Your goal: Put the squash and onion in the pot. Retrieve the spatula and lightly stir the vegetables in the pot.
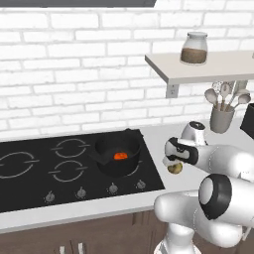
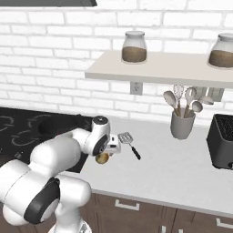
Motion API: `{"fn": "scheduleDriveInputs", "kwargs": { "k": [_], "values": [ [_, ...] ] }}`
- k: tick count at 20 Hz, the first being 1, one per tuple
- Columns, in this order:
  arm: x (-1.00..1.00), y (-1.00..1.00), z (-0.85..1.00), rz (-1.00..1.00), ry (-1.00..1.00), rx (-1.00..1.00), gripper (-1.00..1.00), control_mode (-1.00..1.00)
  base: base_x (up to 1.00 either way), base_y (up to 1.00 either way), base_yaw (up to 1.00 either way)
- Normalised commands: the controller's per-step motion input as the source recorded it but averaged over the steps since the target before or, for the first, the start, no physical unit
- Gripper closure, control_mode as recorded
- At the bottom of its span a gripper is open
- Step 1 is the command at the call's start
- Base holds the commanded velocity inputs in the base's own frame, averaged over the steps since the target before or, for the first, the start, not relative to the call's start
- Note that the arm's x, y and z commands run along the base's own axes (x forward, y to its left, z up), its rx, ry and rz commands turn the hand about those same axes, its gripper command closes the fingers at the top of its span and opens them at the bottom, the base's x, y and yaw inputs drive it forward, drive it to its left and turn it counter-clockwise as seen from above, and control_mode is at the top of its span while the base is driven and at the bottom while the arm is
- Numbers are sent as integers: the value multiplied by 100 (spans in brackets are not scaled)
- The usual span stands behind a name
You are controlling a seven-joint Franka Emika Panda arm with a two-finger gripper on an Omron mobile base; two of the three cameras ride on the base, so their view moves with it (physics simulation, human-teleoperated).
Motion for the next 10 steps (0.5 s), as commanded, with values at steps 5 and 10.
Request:
{"fn": "scheduleDriveInputs", "kwargs": {
  "k": [5,10],
  "values": [
    [4,0,-34,0,11,0,-100,-100,0,0,0],
    [-47,2,-37,0,12,0,-100,-100,0,0,0]
  ]
}}
